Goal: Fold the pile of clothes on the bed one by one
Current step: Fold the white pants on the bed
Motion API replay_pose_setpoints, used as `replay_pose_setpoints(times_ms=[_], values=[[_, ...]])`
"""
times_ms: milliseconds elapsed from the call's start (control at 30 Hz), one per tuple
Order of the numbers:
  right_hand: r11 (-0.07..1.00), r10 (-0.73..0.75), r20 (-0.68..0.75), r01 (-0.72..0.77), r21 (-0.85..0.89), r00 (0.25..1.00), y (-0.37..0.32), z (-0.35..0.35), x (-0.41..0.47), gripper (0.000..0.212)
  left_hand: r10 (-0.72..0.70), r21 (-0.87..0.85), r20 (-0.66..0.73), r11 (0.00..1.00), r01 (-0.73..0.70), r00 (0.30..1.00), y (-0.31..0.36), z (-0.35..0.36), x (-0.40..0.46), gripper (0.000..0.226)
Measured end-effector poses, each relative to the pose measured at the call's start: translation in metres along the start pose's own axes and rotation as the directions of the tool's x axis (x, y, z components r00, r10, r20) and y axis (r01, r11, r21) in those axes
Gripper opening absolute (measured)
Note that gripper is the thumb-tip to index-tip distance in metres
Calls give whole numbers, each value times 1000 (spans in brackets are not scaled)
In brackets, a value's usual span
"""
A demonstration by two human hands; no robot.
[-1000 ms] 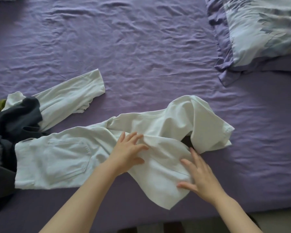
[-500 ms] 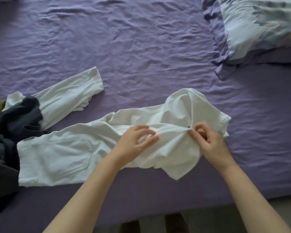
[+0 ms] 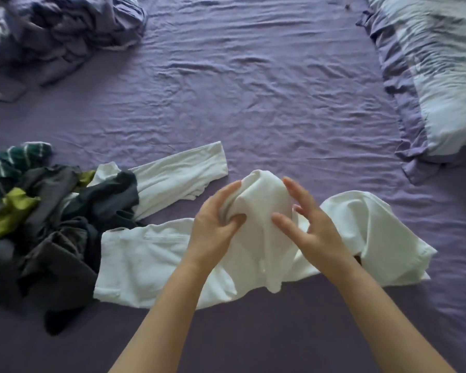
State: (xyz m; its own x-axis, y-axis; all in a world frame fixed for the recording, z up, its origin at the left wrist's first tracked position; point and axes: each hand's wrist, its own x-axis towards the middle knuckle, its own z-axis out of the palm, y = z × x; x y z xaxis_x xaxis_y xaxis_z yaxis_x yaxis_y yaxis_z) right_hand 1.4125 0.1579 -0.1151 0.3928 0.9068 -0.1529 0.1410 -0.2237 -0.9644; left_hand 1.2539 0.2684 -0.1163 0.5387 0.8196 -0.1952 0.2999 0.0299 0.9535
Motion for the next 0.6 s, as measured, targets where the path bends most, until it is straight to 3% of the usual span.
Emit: replay_pose_setpoints(times_ms=[67,167,267,333,467,533,600], values=[[989,-18,79,29,-145,997,7,22,-4,67,24,36,-21,999,-23,999,-4,-34,3,54],[986,-72,250,106,-125,966,13,75,-6,74,87,186,-64,980,-74,994,-11,-85,5,53],[976,-54,321,118,-181,946,20,137,-3,78,196,458,-110,880,-125,974,-18,-128,4,57],[938,3,365,124,-324,931,30,166,2,75,221,584,-108,803,-118,969,-27,-149,0,62],[849,97,384,125,-513,918,53,168,7,70,7,660,-122,748,75,993,-53,-168,-5,78],[810,139,333,87,-581,933,66,146,6,65,-157,680,-136,704,208,978,-67,-170,0,77],[770,175,274,42,-637,946,76,115,4,58,-234,732,-190,613,297,953,-76,-168,9,70]])
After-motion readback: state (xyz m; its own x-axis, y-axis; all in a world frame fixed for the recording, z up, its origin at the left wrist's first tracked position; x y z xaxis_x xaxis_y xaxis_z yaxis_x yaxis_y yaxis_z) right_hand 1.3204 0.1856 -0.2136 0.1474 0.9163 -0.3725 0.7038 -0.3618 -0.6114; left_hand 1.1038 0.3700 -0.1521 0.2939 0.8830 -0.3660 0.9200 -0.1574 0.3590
